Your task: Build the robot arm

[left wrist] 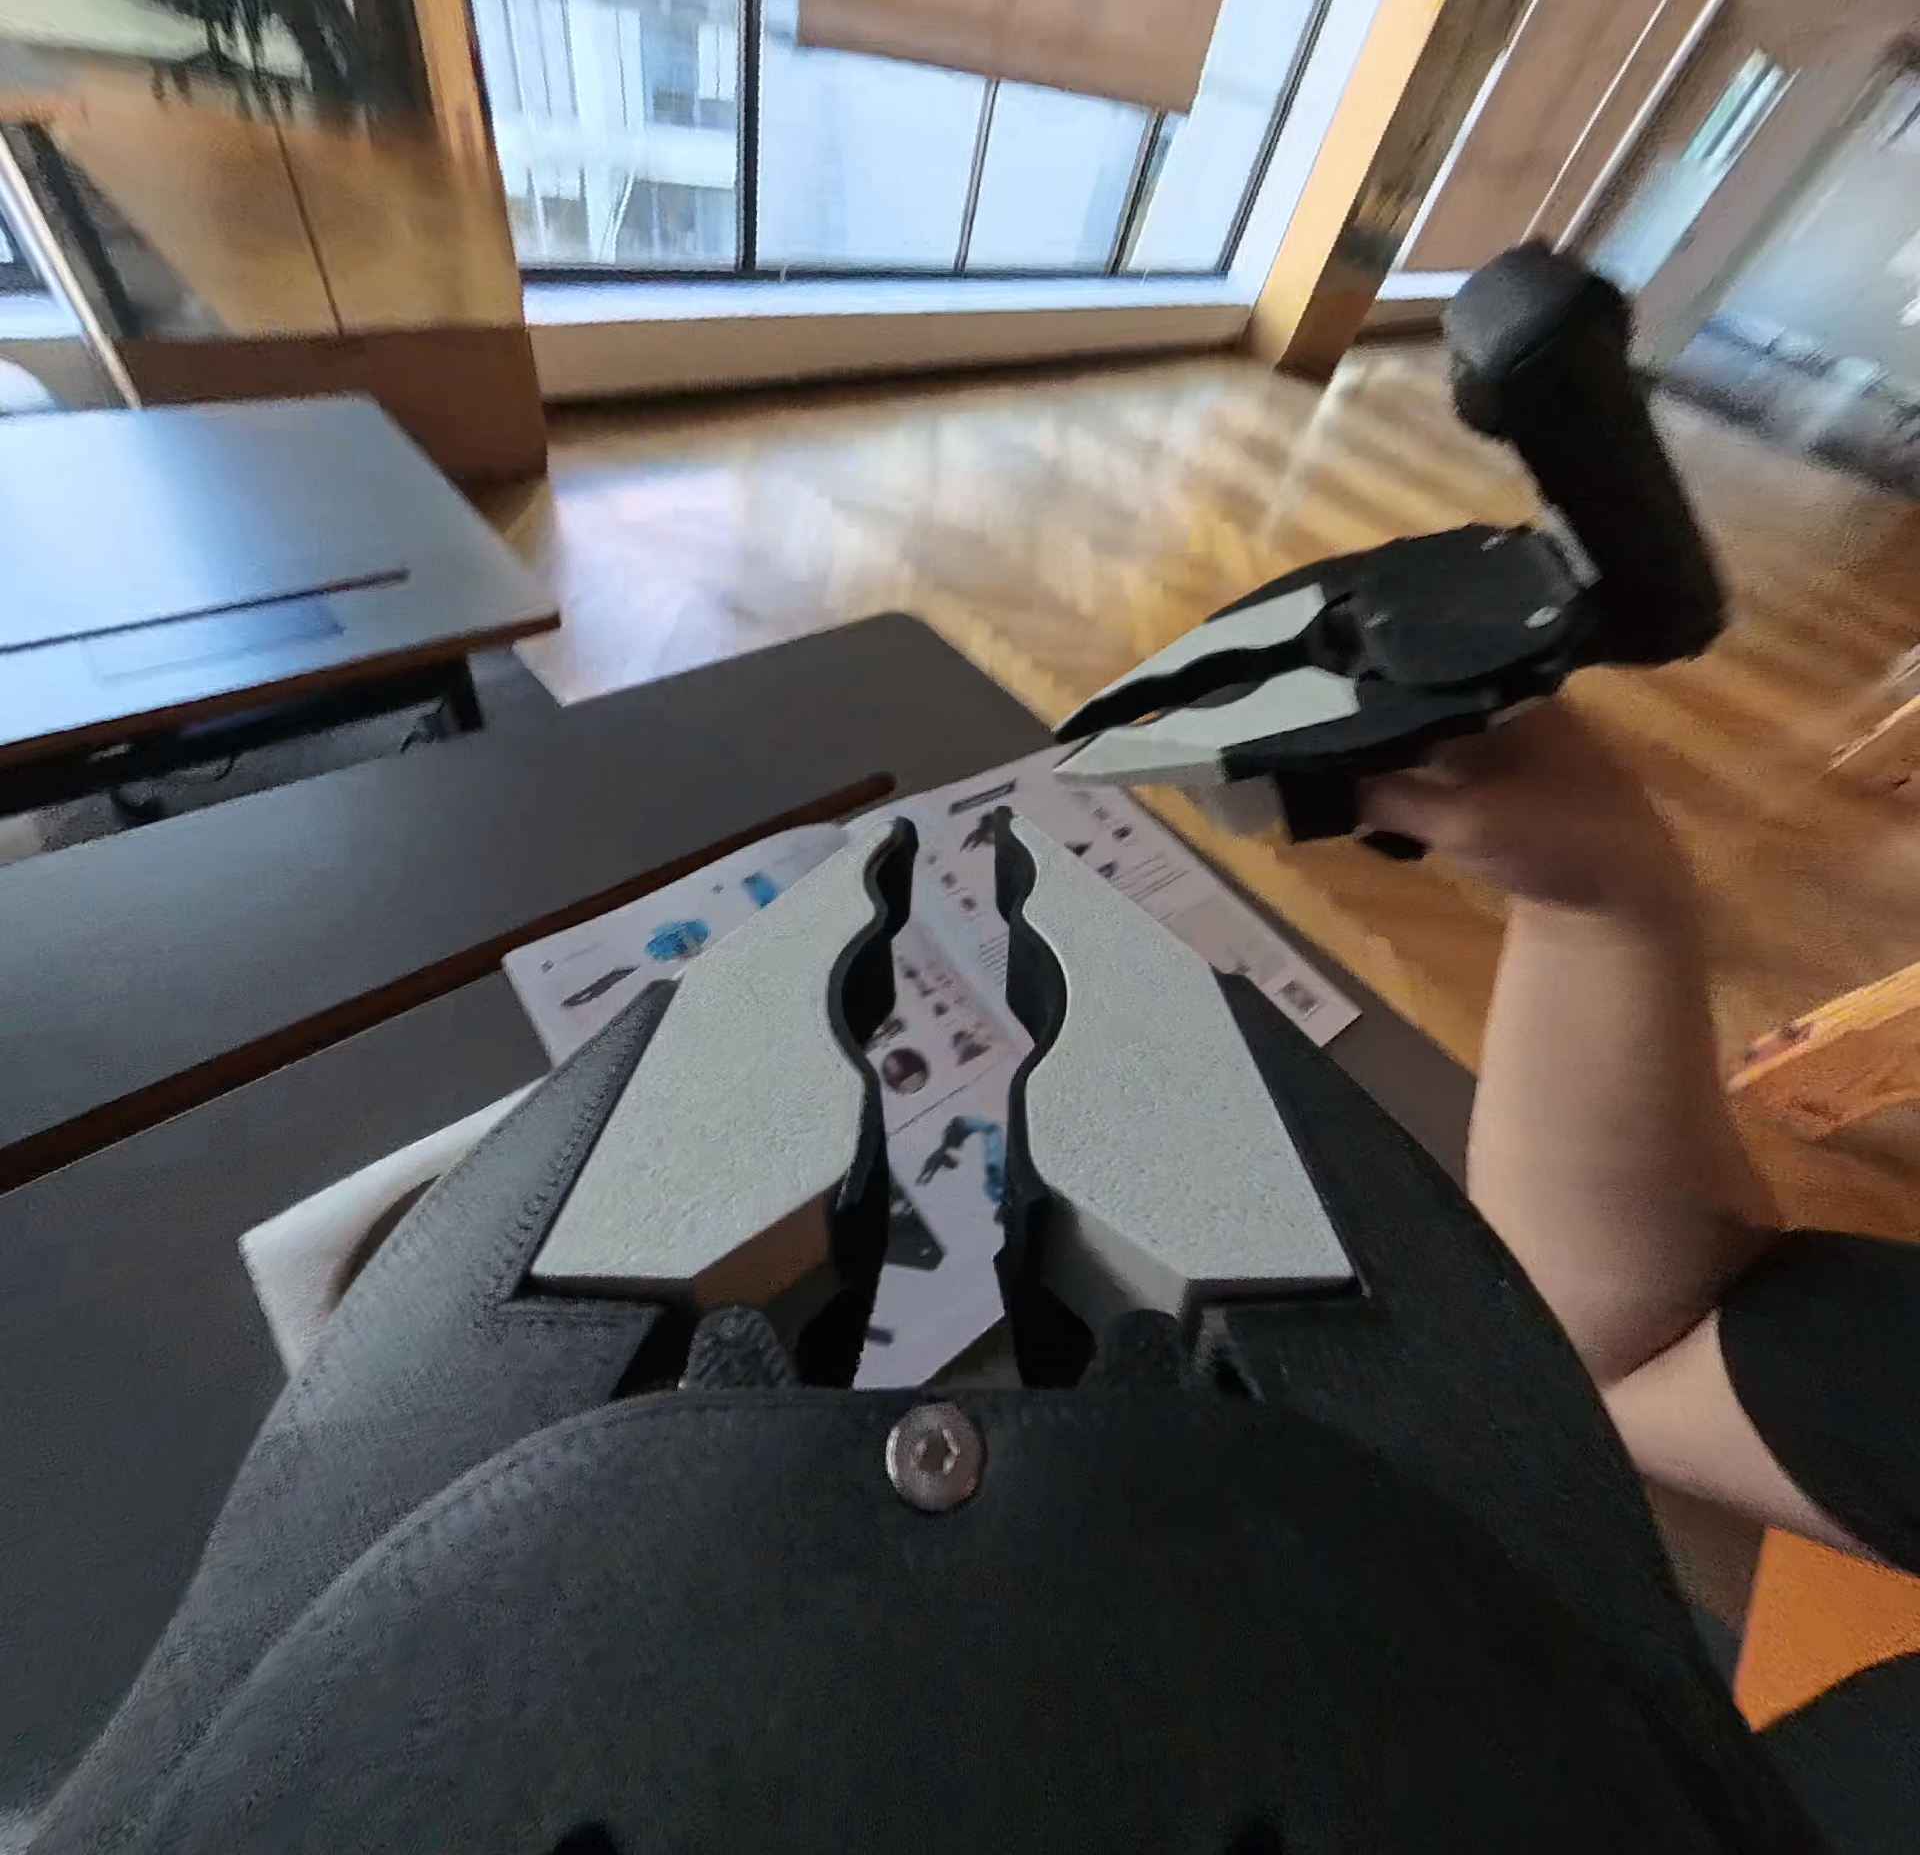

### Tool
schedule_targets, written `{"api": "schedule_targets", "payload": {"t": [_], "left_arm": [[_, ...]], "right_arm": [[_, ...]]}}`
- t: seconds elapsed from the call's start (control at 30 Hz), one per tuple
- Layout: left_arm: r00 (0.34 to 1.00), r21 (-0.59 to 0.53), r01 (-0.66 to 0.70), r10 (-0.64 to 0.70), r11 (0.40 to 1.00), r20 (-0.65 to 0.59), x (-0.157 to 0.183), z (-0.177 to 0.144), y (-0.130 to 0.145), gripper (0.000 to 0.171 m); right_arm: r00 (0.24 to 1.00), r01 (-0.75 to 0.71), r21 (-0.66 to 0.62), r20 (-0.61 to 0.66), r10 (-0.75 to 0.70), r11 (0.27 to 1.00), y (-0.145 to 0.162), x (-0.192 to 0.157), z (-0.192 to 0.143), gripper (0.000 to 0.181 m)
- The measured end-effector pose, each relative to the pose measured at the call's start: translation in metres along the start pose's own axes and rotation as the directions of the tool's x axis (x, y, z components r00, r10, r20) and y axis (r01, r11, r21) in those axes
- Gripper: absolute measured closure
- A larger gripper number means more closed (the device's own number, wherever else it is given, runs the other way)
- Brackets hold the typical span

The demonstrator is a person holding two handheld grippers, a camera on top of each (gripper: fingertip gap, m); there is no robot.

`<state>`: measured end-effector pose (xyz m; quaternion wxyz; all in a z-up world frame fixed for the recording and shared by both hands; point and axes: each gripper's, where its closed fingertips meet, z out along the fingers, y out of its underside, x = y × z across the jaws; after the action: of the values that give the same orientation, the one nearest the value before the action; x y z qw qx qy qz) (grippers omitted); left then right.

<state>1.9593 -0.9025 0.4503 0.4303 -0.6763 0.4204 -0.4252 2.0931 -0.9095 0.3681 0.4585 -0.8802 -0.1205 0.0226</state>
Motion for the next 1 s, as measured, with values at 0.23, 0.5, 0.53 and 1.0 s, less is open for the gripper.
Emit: {"api": "schedule_targets", "payload": {"t": [0.23,0.5,0.53,1.0], "left_arm": [[0.987,-0.031,0.041,-0.046,0.999,-0.152,0.024,-0.074,0.035,0.152],[0.995,-0.075,0.081,-0.076,0.994,0.066,-0.035,-0.273,0.192,0.148],[0.988,-0.078,0.089,-0.078,0.993,0.132,-0.050,-0.300,0.212,0.148],[0.988,-0.043,0.064,-0.057,0.997,0.144,-0.169,-0.479,0.252,0.147]], "right_arm": [[0.947,0.133,0.206,0.263,-0.186,0.969,-0.042,-0.109,-0.004,0.126],[0.707,0.194,0.379,0.586,-0.396,0.905,-0.062,-0.299,0.025,0.119],[0.675,0.217,0.371,0.612,-0.413,0.903,-0.064,-0.325,0.037,0.114],[0.477,0.618,0.263,0.624,-0.619,0.741,-0.104,-0.527,0.243,0.108]]}}
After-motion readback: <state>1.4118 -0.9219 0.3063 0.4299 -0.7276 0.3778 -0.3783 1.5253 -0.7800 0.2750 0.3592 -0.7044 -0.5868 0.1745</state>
